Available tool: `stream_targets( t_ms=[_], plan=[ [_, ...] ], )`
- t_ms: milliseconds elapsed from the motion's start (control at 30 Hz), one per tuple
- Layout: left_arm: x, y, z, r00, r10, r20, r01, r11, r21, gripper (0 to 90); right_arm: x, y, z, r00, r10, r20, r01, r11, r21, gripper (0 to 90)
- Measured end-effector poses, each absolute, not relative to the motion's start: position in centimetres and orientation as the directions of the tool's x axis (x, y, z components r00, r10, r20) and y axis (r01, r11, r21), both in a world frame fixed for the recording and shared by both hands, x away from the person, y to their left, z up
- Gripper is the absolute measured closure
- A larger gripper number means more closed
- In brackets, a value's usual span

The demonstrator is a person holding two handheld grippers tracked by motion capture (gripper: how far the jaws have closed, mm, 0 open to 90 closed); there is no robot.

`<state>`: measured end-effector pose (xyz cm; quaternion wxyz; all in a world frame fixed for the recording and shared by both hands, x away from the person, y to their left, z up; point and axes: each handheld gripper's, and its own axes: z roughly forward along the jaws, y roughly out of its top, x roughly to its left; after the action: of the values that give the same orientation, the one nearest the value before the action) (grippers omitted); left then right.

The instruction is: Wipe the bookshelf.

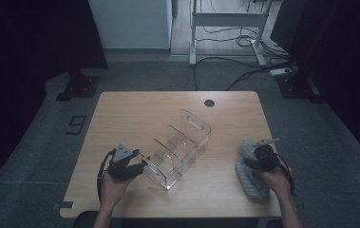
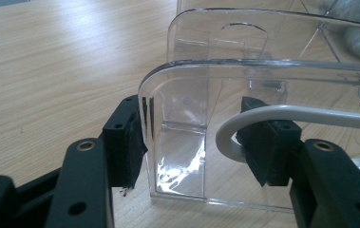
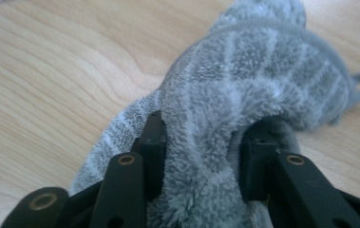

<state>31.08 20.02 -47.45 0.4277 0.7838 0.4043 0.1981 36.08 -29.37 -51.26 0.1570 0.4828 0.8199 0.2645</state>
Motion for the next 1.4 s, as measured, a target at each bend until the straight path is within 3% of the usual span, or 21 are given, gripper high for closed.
stream_targets(
  t_ms=[200, 367, 733, 933, 1400],
  plan=[
    [31.1, 20.1, -47.5, 0.593, 0.805, -0.018, 0.454, -0.316, 0.833, 33.2, 36.3, -29.0, -52.3, -0.511, 0.859, -0.005, 0.715, 0.429, 0.553, 52.3],
    [31.2, 20.5, -47.5, 0.597, 0.801, -0.032, 0.458, -0.308, 0.834, 20.9, 36.4, -29.2, -52.4, -0.530, 0.847, 0.023, 0.712, 0.430, 0.555, 37.7],
    [30.6, 20.7, -46.8, 0.654, 0.756, -0.023, 0.453, -0.367, 0.813, 10.0, 36.1, -29.9, -50.3, -0.520, 0.852, 0.058, 0.680, 0.371, 0.632, 18.3],
    [30.1, 21.0, -46.6, 0.667, 0.745, -0.013, 0.444, -0.384, 0.809, 5.4, 35.8, -29.4, -48.6, -0.551, 0.832, 0.062, 0.625, 0.363, 0.691, 14.6],
    [29.1, 20.4, -48.1, 0.663, 0.748, -0.017, 0.469, -0.398, 0.789, 0.0, 37.3, -25.6, -46.4, -0.681, 0.717, 0.148, 0.565, 0.385, 0.730, 12.8]
  ],
)
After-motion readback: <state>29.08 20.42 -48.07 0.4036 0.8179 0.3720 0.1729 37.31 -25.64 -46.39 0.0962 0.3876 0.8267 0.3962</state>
